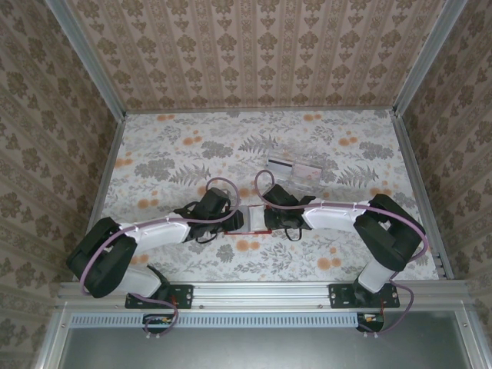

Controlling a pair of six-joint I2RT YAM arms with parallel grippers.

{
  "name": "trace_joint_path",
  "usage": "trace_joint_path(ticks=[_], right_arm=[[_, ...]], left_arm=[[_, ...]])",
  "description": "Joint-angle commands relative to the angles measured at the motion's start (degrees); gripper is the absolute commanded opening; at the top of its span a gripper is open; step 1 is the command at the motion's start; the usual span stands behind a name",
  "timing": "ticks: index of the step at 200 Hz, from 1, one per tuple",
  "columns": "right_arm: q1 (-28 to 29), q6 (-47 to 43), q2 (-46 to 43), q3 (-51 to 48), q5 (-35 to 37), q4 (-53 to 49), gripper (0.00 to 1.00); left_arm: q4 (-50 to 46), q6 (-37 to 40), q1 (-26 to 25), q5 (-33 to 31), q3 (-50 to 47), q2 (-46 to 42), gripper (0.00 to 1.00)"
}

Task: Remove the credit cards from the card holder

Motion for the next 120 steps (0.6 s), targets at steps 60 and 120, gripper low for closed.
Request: trace_joint_path(ticks=[60, 120], right_arm=[[-0.1, 0.2, 1.3, -0.8, -1.8, -0.4, 0.23], [0.0, 0.0, 1.4, -0.4, -1.9, -0.7, 0.24]], left_arm=[[-2.2, 1.3, -1.4, -1.6, 2.5, -0.3, 0.51], [-3.2, 2.3, -2.2, -2.4, 3.6, -0.6, 0.51]])
